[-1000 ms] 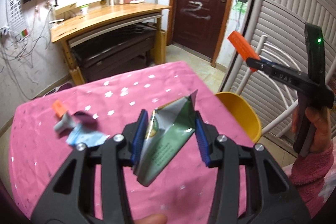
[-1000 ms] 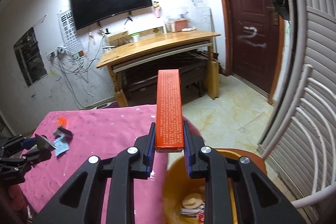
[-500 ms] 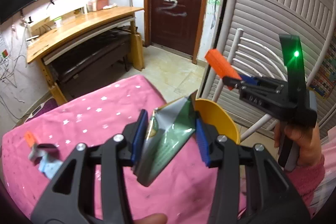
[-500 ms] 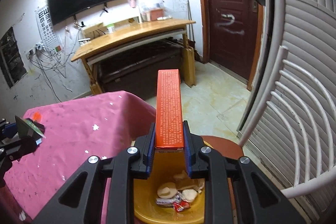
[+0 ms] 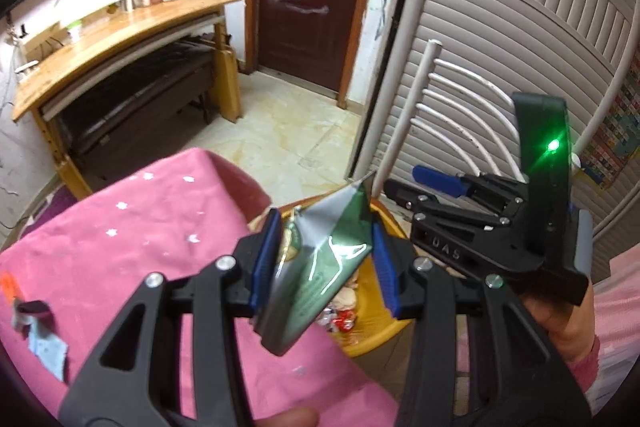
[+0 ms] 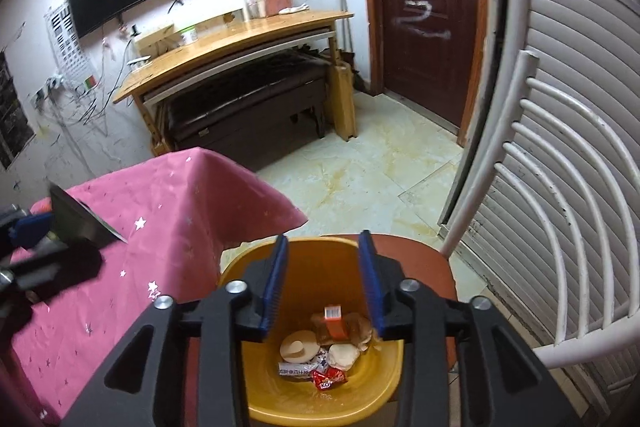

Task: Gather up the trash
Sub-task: 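Carry the packet and orange box over the yellow bin and open both grippers, then move both grippers back over the remaining trash on the table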

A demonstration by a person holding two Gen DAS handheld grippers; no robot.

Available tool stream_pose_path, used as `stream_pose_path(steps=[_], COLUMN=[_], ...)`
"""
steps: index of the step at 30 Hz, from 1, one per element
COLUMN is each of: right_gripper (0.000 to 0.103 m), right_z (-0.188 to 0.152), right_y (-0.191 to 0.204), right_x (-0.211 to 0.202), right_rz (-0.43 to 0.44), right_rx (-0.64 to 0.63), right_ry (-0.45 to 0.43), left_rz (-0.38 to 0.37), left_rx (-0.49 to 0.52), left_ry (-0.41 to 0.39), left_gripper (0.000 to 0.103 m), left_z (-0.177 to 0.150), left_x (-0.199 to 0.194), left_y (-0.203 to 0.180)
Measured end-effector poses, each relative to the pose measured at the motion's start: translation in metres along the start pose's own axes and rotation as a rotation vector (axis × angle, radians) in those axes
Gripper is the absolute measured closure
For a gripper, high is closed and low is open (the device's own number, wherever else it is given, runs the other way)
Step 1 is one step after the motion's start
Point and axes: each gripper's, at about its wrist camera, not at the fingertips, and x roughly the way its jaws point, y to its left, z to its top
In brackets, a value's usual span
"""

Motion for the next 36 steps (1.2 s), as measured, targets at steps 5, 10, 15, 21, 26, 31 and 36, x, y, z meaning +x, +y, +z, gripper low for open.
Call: stream_pose_path(steps=[5,10,15,21,26,31,36], right_gripper=[0.055,0.054,0.054,0.054,0.053,0.049,0.041], right_z=[0.001,0.001,0.0,0.001,0.003,0.006,0.011], right_y=[-0.019,-0.03,-0.032,-0.027,-0.016,0.0,0.018], right_x=[-0.01,-0.013,-0.017,-0.015,-0.014,-0.015,-0.017], right_rz=[-0.017,0.0,-0.001,0.006,0.011,0.021,0.056], right_rx=[0.061,0.103,0.117,0.102,0.07,0.039,-0.001], right_ry=[-0.036,-0.059,-0.068,-0.068,-0.07,-0.077,-0.09], left_rz=[-0.055,-0.034,-0.008,0.011,0.026,0.044,0.076], left_rx=[-0.022,-0.008,-0.015,-0.03,-0.045,-0.068,-0.082], left_ry=[0.022,0.03,-0.006,-0.015,-0.031,-0.048,-0.067], left_gripper=[0.058,0.051,0.02,0.019,0.019,0.018,0.016], left_z=[0.004,0.005,0.004,0.004,0.001,-0.003,-0.007], left_x=[0.021,0.034,0.031,0.024,0.015,0.004,-0.006], left_y=[-0.007,-0.014,-0.012,-0.004,0.006,0.018,0.03])
